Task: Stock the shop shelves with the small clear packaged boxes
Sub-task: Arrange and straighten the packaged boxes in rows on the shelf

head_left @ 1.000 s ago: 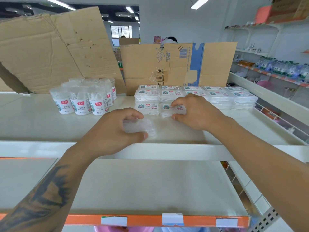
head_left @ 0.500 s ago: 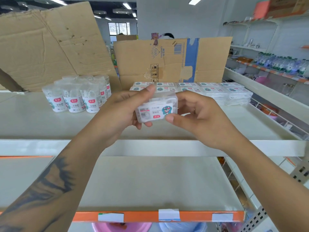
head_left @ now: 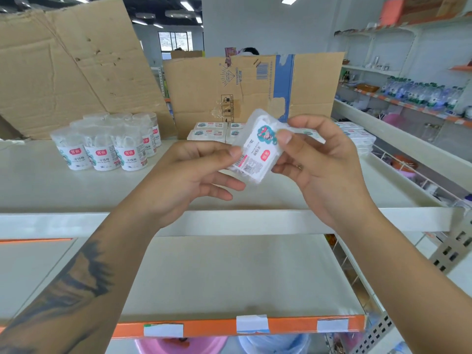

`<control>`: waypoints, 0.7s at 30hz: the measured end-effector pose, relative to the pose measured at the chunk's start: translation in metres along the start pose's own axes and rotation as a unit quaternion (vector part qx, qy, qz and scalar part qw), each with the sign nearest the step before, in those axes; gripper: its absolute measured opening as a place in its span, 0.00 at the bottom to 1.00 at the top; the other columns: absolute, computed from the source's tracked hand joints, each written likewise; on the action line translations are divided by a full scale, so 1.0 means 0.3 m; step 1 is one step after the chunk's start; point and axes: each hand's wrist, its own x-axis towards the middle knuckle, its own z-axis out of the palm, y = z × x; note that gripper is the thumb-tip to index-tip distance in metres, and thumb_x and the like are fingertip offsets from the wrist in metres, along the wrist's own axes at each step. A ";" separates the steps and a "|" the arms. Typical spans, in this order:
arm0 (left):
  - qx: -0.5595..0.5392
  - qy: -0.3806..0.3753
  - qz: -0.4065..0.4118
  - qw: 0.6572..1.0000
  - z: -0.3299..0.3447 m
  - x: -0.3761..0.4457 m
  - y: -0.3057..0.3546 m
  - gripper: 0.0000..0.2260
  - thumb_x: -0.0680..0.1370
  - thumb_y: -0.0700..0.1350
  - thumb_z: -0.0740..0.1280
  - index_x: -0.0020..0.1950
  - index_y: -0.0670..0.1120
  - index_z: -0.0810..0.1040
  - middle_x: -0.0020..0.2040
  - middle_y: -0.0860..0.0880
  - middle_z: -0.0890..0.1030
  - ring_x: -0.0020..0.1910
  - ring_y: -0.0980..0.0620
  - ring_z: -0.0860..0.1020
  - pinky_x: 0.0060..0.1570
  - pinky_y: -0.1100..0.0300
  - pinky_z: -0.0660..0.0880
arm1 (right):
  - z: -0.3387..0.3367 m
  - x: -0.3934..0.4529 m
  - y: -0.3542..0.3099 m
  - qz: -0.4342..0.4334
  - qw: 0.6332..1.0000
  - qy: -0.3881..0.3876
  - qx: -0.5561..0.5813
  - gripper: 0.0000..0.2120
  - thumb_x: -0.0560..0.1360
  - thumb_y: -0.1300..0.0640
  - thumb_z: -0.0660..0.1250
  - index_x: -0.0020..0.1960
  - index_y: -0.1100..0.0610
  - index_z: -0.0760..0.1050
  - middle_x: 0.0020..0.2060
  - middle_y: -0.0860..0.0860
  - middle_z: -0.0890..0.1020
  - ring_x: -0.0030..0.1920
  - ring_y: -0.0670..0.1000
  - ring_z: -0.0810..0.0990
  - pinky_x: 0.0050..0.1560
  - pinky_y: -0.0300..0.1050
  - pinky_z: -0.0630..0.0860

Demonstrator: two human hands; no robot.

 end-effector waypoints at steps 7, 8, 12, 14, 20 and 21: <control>-0.039 -0.019 -0.005 0.999 0.014 -0.010 0.007 0.08 0.73 0.46 0.72 0.49 0.44 0.86 0.44 0.49 0.84 0.44 0.41 0.86 0.46 0.52 0.83 | -0.024 -0.017 -0.023 -0.052 0.990 -0.058 -0.116 0.16 0.70 0.61 0.78 0.56 0.58 0.79 0.53 0.56 0.86 0.49 0.60 0.84 0.52 0.58 0.80; -0.059 -0.008 -0.011 0.998 0.017 -0.010 0.007 0.09 0.73 0.46 0.72 0.50 0.43 0.85 0.45 0.48 0.84 0.44 0.41 0.86 0.46 0.52 0.83 | -0.025 -0.025 -0.025 -0.047 0.984 -0.068 -0.159 0.19 0.70 0.59 0.77 0.59 0.56 0.80 0.55 0.55 0.85 0.50 0.57 0.84 0.52 0.53 0.80; -0.060 -0.004 -0.015 0.998 0.041 -0.008 0.002 0.15 0.72 0.46 0.73 0.56 0.42 0.85 0.50 0.45 0.86 0.47 0.40 0.86 0.49 0.52 0.83 | -0.006 -0.037 -0.044 -0.038 0.975 -0.092 -0.199 0.24 0.72 0.61 0.78 0.66 0.52 0.78 0.51 0.54 0.86 0.44 0.51 0.84 0.50 0.51 0.81; -0.047 -0.023 -0.012 0.999 0.050 -0.013 0.003 0.17 0.72 0.47 0.73 0.60 0.42 0.84 0.53 0.44 0.86 0.48 0.40 0.86 0.51 0.50 0.82 | -0.009 -0.038 -0.056 -0.022 0.981 -0.097 -0.164 0.23 0.72 0.60 0.76 0.66 0.53 0.78 0.51 0.56 0.86 0.46 0.53 0.84 0.50 0.53 0.82; 0.024 -0.045 0.091 0.995 -0.010 -0.012 0.000 0.32 0.70 0.40 0.78 0.73 0.51 0.73 0.60 0.44 0.84 0.55 0.45 0.84 0.57 0.52 0.81 | -0.060 -0.033 -0.093 0.049 0.991 -0.100 -0.075 0.18 0.68 0.58 0.76 0.57 0.57 0.80 0.51 0.74 0.79 0.46 0.61 0.77 0.48 0.52 0.75; 0.057 -0.047 0.107 0.991 -0.021 -0.012 -0.001 0.35 0.69 0.39 0.79 0.74 0.52 0.72 0.60 0.45 0.84 0.56 0.45 0.84 0.58 0.52 0.81 | -0.073 -0.033 -0.096 0.057 0.989 -0.106 -0.082 0.17 0.67 0.57 0.75 0.56 0.58 0.80 0.52 0.76 0.77 0.48 0.62 0.76 0.49 0.54 0.74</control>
